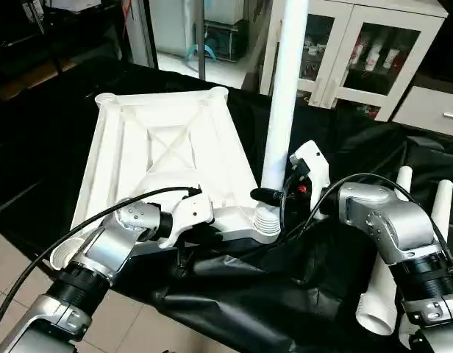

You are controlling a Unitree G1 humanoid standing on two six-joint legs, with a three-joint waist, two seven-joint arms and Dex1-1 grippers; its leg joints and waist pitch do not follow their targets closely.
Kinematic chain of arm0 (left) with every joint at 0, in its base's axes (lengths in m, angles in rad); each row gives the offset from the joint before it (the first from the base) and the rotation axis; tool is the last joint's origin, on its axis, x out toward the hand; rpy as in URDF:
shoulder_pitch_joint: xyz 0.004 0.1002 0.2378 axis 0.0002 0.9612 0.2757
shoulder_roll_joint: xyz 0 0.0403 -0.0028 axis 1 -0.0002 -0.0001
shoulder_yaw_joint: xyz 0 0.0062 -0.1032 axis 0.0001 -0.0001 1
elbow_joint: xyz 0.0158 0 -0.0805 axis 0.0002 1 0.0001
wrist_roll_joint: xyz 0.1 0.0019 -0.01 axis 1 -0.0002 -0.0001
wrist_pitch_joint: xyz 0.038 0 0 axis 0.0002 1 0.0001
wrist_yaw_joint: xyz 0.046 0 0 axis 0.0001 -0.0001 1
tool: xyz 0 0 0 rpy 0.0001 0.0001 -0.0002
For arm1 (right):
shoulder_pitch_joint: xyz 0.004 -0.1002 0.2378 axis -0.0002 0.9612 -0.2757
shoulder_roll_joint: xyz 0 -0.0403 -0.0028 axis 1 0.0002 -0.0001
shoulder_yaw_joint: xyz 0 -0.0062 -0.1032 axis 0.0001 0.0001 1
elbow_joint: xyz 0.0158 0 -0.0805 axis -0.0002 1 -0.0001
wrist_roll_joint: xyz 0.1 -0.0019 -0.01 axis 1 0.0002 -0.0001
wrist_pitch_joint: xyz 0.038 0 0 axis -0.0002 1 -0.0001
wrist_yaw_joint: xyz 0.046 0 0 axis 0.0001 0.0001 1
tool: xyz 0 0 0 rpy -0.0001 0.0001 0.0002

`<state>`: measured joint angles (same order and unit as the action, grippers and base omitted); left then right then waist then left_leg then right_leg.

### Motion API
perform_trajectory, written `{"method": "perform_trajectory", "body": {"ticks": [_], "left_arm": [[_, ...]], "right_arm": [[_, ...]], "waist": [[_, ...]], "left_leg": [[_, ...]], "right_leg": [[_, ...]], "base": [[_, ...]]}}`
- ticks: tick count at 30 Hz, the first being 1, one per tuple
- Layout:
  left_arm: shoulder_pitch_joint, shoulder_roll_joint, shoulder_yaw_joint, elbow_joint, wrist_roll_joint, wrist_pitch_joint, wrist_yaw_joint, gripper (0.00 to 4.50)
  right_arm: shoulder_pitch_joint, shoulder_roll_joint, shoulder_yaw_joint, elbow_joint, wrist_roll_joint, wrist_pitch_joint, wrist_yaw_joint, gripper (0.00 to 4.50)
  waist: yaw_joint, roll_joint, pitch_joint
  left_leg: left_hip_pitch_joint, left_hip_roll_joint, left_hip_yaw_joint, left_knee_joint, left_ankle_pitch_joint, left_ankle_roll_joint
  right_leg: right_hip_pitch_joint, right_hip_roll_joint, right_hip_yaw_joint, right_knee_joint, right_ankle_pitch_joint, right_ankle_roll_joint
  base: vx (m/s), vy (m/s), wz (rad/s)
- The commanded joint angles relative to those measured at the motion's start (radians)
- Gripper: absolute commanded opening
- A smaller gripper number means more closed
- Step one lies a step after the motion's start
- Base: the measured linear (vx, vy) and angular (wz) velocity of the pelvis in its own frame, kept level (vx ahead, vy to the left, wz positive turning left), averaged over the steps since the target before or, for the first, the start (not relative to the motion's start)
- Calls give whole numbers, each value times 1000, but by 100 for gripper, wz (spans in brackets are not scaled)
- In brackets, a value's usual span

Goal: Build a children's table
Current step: Pick table leg

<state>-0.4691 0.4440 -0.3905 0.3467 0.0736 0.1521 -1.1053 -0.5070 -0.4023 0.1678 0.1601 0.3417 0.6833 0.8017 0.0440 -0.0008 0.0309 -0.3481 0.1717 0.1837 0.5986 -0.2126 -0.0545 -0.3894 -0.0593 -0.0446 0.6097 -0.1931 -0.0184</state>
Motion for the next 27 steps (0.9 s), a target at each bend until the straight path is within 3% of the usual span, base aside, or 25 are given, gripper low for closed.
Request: {"method": "perform_trajectory", "body": {"ticks": [1,12,14,17,18,19,27], "left_arm": [[11,-11,-42,0,17,-8,-15,0],[12,-7,-31,6,17,-11,-5,0],[10,-9,-31,14,18,-15,-4,0],[5,-12,-32,18,18,-15,-4,0],[2,-13,-32,20,18,-16,-5,0],[0,-12,-31,22,18,-17,-6,0],[-9,-15,-31,37,21,-26,-5,0]], "right_arm": [[46,-7,8,35,-36,0,-27,183],[172,5,-73,0,-37,-46,-120,183],[217,35,-96,-10,-39,-72,-168,183],[248,41,-101,-23,-38,-79,-182,183],[266,38,-94,-32,-44,-82,-183,183],[282,36,-87,-42,-49,-85,-184,183],[357,42,-88,-90,-55,-95,-210,183]], "waist": [[-1,3,-41],[3,5,-41],[2,18,-38],[0,14,-38],[2,23,-37],[1,19,-38],[2,28,-43]], "left_leg": [[7,60,-24,-78,-203,-12],[8,61,-25,-83,-222,-14],[10,60,-27,-86,-261,-28],[11,60,-28,-88,-281,-31],[14,61,-28,-88,-289,-33],[16,61,-28,-89,-294,-35],[12,63,-28,-93,-251,-26]], "right_leg": [[37,-84,51,-77,-221,-202],[34,-83,51,-80,-223,-194],[30,-83,51,-86,-249,-187],[30,-82,51,-88,-272,-180],[27,-83,52,-90,-278,-177],[27,-82,52,-91,-269,-176],[38,-81,50,-83,-154,-197]], "base": [[0,0,0],[0,0,0],[0,0,0],[0,0,0],[0,0,0],[0,0,0],[0,0,0]]}}
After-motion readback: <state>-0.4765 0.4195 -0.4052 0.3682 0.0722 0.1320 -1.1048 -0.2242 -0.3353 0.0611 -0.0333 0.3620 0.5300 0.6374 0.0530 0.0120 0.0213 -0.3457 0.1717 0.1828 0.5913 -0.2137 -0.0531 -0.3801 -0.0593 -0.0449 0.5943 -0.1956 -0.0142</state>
